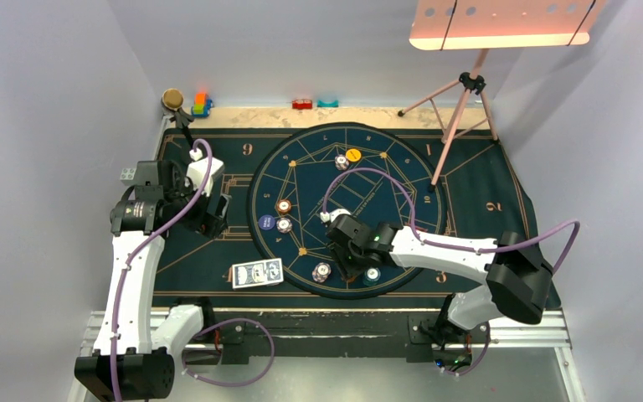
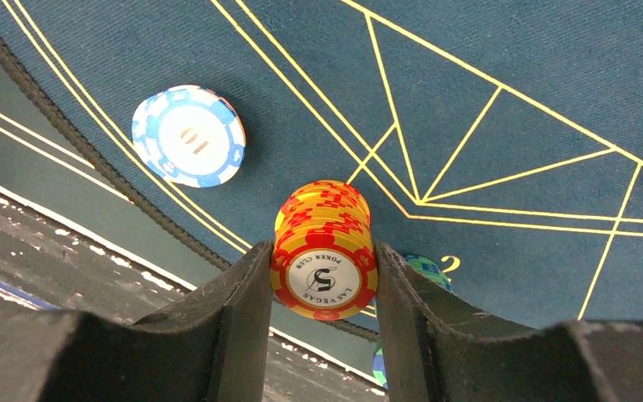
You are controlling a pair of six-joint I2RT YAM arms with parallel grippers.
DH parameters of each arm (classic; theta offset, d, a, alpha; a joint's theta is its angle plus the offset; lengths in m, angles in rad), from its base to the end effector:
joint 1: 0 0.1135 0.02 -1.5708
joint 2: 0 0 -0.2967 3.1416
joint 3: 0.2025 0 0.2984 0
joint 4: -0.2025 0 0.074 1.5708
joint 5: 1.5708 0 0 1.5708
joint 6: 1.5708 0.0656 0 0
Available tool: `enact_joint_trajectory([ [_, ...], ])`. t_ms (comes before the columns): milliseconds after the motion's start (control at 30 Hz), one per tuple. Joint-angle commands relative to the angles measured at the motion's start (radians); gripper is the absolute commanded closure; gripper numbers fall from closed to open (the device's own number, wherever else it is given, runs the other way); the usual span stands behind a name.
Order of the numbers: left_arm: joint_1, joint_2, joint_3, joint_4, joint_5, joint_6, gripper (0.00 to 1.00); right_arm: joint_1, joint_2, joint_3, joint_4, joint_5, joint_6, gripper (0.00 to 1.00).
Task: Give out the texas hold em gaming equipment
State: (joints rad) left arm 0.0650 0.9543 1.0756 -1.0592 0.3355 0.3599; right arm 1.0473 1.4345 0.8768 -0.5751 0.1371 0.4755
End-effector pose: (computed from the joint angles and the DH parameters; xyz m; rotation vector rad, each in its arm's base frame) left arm 0.2127 -0.0078 0.3409 0.4937 2.4002 -0.2361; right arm 0.1669 0.2713 0.1778 -0.7266 2.6192 0.2823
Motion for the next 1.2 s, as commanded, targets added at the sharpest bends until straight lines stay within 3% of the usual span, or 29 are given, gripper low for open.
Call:
enact_joint_trajectory([
  [0,0.005,0.0,0.038,0.022,-0.008,0.012,0.0,0.002,-0.036,0.044,-0.016,0.011,0.01,0.71],
  [200,0.005,-0.003,0.035,0.023,-0.006,0.015,0.0,-0.054,-0.062,0.1,-0.04,0.023,0.013,0.86],
  [400,0.005,-0.005,0.035,0.023,-0.009,0.022,0.0,-0.254,-0.022,0.257,-0.053,0.042,-0.062,0.98],
  [667,0.005,-0.001,0.025,0.026,-0.012,0.033,0.0,-0.544,0.324,0.6,-0.013,0.101,-0.126,1.0],
  [900,0.004,0.0,0.022,0.032,-0.019,0.042,0.0,-0.587,0.618,0.839,0.005,0.099,-0.125,1.0],
  [1167,0.005,0.01,0.021,0.034,-0.023,0.046,0.0,-0.608,0.74,0.933,-0.001,0.093,-0.111,0.93],
])
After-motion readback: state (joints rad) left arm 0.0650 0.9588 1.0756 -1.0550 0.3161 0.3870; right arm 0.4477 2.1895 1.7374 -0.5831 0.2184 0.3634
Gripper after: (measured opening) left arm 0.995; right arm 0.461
